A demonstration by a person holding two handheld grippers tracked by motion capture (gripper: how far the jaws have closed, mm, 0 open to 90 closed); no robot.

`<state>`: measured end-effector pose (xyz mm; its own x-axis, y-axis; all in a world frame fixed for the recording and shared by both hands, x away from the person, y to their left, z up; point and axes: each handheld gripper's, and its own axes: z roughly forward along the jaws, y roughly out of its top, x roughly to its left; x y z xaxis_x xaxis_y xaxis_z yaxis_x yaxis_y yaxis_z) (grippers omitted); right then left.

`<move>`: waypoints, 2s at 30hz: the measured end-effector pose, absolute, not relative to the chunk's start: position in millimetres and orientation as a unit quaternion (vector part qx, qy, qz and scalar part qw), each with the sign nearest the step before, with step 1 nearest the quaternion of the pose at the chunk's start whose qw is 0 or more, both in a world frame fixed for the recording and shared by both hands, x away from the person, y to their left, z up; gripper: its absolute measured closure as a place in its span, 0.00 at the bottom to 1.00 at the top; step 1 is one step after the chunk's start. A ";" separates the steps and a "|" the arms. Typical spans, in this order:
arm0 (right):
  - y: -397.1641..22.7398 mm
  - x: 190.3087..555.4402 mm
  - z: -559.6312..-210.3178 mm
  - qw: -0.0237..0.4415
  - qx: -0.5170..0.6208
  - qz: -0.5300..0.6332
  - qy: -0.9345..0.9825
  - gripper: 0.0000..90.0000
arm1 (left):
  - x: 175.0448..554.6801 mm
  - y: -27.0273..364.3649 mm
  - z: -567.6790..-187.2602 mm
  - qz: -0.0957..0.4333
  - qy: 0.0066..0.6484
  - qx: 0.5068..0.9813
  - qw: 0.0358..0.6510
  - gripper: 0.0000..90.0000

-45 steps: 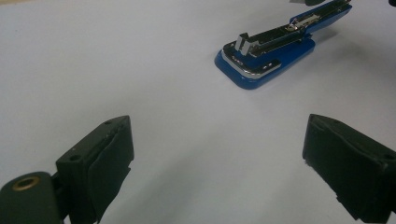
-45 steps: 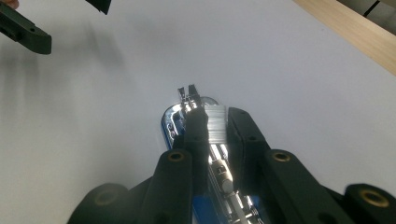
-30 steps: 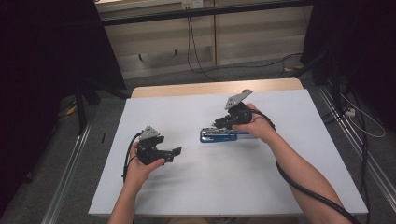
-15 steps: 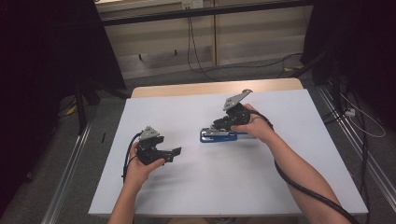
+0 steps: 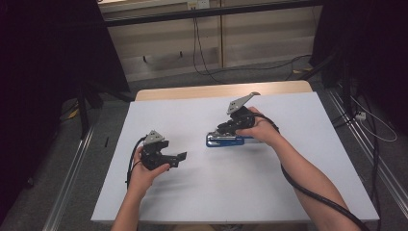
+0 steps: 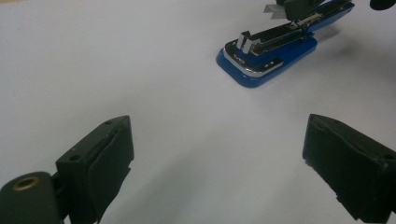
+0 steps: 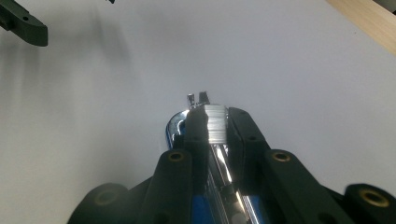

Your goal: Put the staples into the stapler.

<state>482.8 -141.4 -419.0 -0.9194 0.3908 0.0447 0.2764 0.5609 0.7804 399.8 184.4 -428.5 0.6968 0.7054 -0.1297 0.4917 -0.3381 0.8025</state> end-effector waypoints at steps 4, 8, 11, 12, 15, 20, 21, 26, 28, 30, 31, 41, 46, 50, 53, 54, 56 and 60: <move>-140.4 484.2 -420.2 0.065 0.188 0.427 0.882 0.88 | 400.1 185.3 -428.0 0.122 0.369 0.810 0.439 0.10; -139.3 485.2 -420.9 0.065 0.181 0.424 0.885 0.88 | 399.9 185.0 -428.3 0.121 0.371 0.809 0.440 0.10; -137.8 485.2 -421.2 0.064 0.174 0.423 0.887 0.88 | 399.8 184.9 -428.6 0.119 0.374 0.808 0.440 0.10; -137.4 485.2 -421.3 0.064 0.173 0.422 0.888 0.88 | 399.8 184.9 -428.5 0.119 0.374 0.808 0.440 0.10; -136.1 486.0 -421.6 0.064 0.170 0.421 0.889 0.88 | 399.9 184.9 -428.6 0.119 0.374 0.807 0.440 0.10; -133.3 487.6 -423.8 0.062 0.162 0.418 0.892 0.88 | 400.2 185.0 -429.0 0.120 0.374 0.807 0.440 0.10; -132.9 488.2 -424.2 0.062 0.161 0.418 0.892 0.88 | 400.2 184.9 -429.2 0.119 0.374 0.808 0.440 0.10; -130.1 490.0 -424.8 0.059 0.156 0.418 0.893 0.88 | 400.5 184.9 -429.3 0.119 0.374 0.807 0.441 0.10; -129.0 490.5 -424.7 0.060 0.155 0.417 0.894 0.88 | 400.8 185.4 -429.2 0.120 0.374 0.807 0.442 0.10; -128.0 490.8 -424.7 0.060 0.150 0.416 0.895 0.88 | 400.9 185.6 -429.4 0.120 0.375 0.806 0.441 0.10; -127.8 491.1 -424.6 0.060 0.149 0.415 0.895 0.88 | 400.9 185.6 -429.4 0.120 0.375 0.806 0.441 0.10; -127.3 493.1 -425.6 0.055 0.135 0.417 0.897 0.88 | 401.0 184.9 -429.9 0.117 0.373 0.812 0.434 0.10; -125.9 492.9 -425.5 0.054 0.129 0.417 0.898 0.88 | 401.2 184.4 -430.7 0.118 0.374 0.810 0.435 0.10; -126.2 495.4 -426.2 0.057 0.126 0.416 0.899 0.88 | 401.3 184.4 -431.1 0.115 0.377 0.809 0.436 0.10; -126.5 496.4 -425.9 0.060 0.123 0.417 0.899 0.88 | 401.9 184.9 -431.5 0.116 0.376 0.810 0.434 0.10; -126.5 496.7 -425.9 0.058 0.120 0.418 0.899 0.88 | 401.9 184.9 -431.9 0.116 0.377 0.810 0.435 0.10; -126.2 496.9 -426.0 0.059 0.118 0.419 0.899 0.88 | 401.7 185.0 -432.1 0.115 0.378 0.809 0.434 0.10; -124.6 497.2 -426.2 0.062 0.110 0.418 0.900 0.88 | 401.8 185.2 -431.9 0.117 0.377 0.810 0.435 0.10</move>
